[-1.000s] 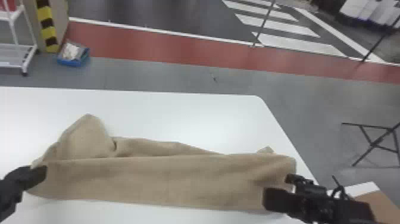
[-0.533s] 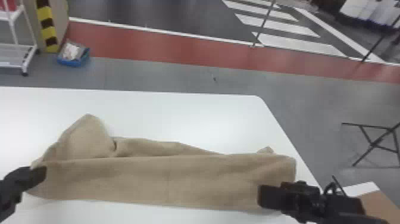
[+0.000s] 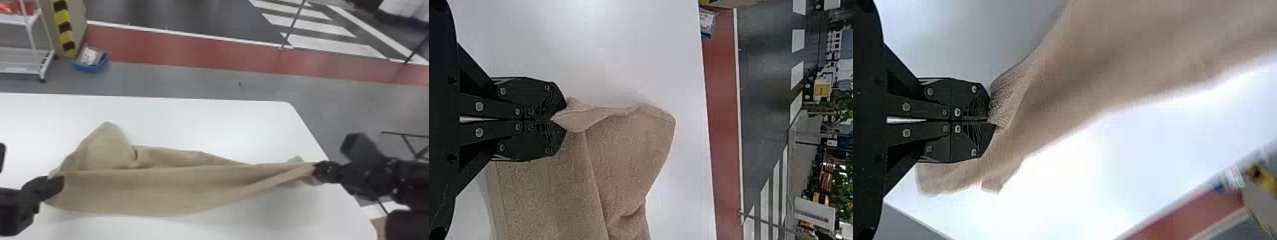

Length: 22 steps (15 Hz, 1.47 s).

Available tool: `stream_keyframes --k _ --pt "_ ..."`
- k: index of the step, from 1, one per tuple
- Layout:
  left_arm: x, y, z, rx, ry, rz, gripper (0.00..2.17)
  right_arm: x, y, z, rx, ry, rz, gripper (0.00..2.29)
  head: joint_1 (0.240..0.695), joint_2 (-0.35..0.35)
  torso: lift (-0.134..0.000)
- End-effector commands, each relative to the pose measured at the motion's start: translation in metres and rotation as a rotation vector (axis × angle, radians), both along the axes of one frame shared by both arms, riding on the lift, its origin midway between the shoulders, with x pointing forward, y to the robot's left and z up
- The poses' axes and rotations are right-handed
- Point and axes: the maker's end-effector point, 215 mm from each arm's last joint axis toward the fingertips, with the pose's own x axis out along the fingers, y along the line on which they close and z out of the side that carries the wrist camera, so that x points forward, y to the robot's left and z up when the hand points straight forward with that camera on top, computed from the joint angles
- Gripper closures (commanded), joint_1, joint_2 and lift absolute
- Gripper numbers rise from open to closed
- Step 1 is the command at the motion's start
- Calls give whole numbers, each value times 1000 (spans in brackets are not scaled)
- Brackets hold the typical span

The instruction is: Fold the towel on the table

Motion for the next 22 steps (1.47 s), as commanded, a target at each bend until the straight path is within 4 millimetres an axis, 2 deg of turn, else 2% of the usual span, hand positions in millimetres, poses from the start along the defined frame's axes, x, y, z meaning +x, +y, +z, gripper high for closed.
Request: stream_keyframes --k 1,3,5,6,9,10,11,12,14,17,18,22 --pt "0 -4 1 -6 0 -6 1420 17 -36 17 245 -14 -271 2175 695 -313 -124" --pt "0 -5 2 -9 -1 -12 1420 10 -44 -24 354 116 -429 2142 695 -345 -124" --pt "-1 -4 1 -3 0 -13 1420 13 -33 -50 331 185 -416 2118 695 -350 -124" --pt "-1 -2 1 -1 0 -10 1420 18 -24 -51 349 182 -410 2118 695 -350 -124" --pt "-1 -4 2 -3 -1 -15 1420 41 -19 -25 520 128 -503 2084 695 -343 -124" --pt "-1 -7 2 -4 -1 -19 1420 43 -19 -21 573 128 -551 1730 695 -335 -124" --pt "-1 -9 2 -4 -1 -23 1420 40 -22 -21 592 134 -603 684 695 -331 -124" --pt "-2 -8 1 -2 4 -22 1420 39 -22 -21 579 139 -615 -2 695 -330 -124" --pt "-2 -8 1 -3 3 -24 1416 37 -24 -21 552 139 -638 -2 695 -337 -124" --pt "-5 -10 -3 -7 18 -26 1416 35 -22 -10 576 114 -662 53 695 -342 -124" --pt "-4 -11 -2 -8 17 -29 1416 31 -20 -13 584 123 -686 53 695 -342 -124" --pt "-5 -14 -3 -8 20 -35 1420 25 5 -24 536 150 -689 39 695 -337 -124"
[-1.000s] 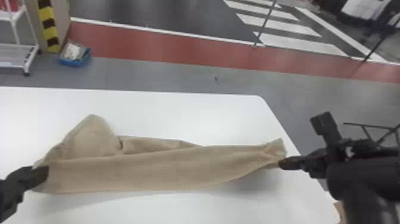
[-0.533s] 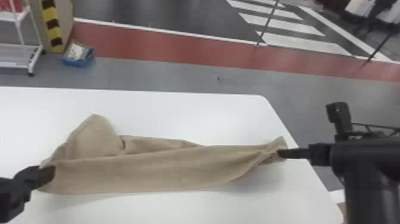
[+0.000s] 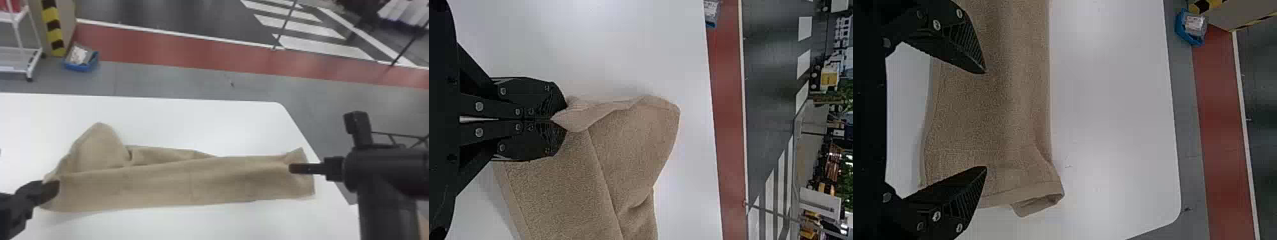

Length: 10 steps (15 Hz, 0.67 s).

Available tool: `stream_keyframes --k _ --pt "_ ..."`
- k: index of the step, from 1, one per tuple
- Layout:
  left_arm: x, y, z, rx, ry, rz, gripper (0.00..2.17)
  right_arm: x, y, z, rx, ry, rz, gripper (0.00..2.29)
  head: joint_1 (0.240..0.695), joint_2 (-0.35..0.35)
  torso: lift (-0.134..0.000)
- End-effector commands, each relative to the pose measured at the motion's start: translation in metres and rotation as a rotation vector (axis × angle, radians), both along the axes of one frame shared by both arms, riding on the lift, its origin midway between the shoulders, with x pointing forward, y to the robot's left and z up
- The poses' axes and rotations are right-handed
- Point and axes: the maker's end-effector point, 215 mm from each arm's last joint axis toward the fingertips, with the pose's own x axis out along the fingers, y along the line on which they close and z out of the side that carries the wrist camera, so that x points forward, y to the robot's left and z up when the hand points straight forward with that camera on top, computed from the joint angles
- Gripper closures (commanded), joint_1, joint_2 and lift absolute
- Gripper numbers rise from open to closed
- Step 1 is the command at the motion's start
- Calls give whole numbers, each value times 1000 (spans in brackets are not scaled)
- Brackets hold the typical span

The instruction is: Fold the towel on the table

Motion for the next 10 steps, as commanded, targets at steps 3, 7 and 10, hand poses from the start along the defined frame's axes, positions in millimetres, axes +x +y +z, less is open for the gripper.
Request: stream_keyframes --k 3,7,10 --pt "-3 2 -2 -1 5 3 1416 2 9 9 -304 -24 301 39 695 -324 -124" --pt "0 -1 -5 -4 11 -2 1420 -23 -22 -6 -694 100 581 56 695 -327 -124" --pt "2 -3 -7 -5 14 -5 1409 -31 -31 -10 -790 128 719 161 695 -350 -124"
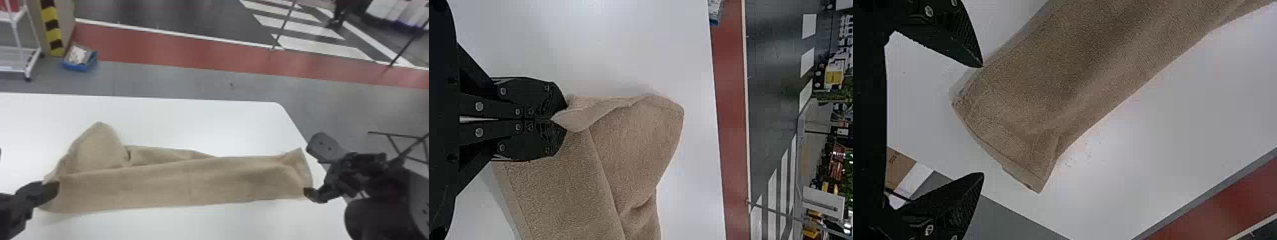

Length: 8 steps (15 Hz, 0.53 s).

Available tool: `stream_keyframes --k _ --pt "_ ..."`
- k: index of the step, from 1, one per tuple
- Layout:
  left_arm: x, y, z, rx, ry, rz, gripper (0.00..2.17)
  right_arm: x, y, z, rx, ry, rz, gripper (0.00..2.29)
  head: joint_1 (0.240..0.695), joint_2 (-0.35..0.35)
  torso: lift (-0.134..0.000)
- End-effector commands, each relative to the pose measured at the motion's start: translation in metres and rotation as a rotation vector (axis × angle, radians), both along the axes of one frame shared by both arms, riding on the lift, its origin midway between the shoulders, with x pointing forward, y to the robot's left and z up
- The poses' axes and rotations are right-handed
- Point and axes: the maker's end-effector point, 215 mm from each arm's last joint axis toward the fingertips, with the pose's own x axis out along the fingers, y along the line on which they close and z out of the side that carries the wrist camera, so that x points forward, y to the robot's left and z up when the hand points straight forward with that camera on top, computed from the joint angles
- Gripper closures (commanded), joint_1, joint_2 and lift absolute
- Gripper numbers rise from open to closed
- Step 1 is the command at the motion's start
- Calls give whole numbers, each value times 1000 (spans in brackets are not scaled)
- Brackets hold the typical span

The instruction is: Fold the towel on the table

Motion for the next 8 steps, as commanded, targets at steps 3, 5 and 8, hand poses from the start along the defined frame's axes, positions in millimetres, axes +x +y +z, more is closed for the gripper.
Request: stream_keyframes --k 3,5,8 --pt "-1 14 -6 3 13 35 12 -17 -21 -9 -52 43 14 194 695 -350 -124" --pt "-1 30 -8 14 14 71 12 -22 -32 -7 -56 44 -9 194 695 -350 -124" --pt "4 54 -2 20 0 114 26 -24 -31 -4 -44 40 -18 194 695 -350 -124"
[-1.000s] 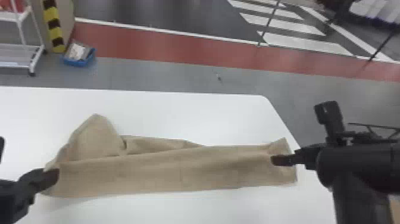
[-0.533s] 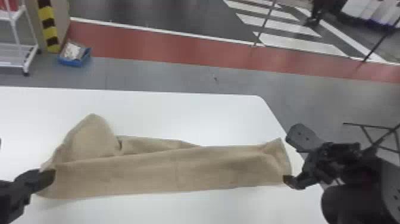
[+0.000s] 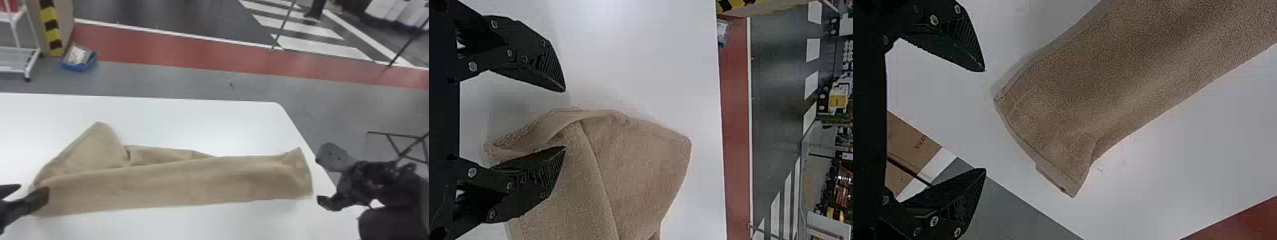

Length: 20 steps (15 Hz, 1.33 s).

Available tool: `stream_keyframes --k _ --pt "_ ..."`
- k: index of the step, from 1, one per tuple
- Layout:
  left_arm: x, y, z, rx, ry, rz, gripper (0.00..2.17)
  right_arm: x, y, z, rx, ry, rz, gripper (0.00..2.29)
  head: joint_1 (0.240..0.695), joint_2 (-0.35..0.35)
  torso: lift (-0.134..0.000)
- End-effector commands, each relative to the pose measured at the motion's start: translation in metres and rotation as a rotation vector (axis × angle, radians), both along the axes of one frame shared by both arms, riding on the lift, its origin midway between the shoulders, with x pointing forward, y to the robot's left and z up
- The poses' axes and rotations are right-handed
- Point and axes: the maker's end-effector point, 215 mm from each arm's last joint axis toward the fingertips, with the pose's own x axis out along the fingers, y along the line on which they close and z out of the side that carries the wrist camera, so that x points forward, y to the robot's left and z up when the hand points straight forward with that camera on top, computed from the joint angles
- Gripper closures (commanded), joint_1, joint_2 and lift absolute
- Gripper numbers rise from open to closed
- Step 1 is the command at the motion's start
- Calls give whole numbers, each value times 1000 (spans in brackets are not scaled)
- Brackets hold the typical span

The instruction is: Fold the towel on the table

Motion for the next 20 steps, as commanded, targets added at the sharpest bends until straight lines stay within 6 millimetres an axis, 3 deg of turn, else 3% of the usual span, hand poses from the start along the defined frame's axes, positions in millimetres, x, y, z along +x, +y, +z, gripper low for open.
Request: stream_keyframes --k 1,3,5,6,7,10,13,15,18,20 --pt "4 24 6 6 -12 43 26 -2 -2 1 5 -5 -9 194 695 -350 -124" --pt "3 40 13 16 -25 60 19 -4 -3 1 8 -7 -14 194 695 -350 -124" --pt "-7 42 18 23 -34 52 39 -5 -4 1 10 -7 -18 194 695 -334 -124" --pt "-10 36 25 25 -63 13 161 -5 -4 0 9 -4 -16 194 695 -330 -124" --pt "-10 26 39 28 -118 -47 262 -6 -3 -1 11 -4 -17 194 695 -330 -124" --pt "-30 -2 51 3 -144 -134 269 -6 -4 -4 14 -2 -17 194 695 -350 -124" --pt "-25 -39 109 106 -486 -392 269 -8 -10 -5 14 -3 -29 191 695 -350 -124" --pt "-37 -62 124 202 -620 -568 272 -9 -16 -4 13 -3 -39 191 695 -350 -124" --pt "-54 -80 110 230 -571 -752 275 -12 -20 -2 12 -1 -47 194 695 -350 -124" --pt "-57 -81 84 350 -481 -847 275 -17 -24 -2 10 4 -55 194 695 -350 -124"
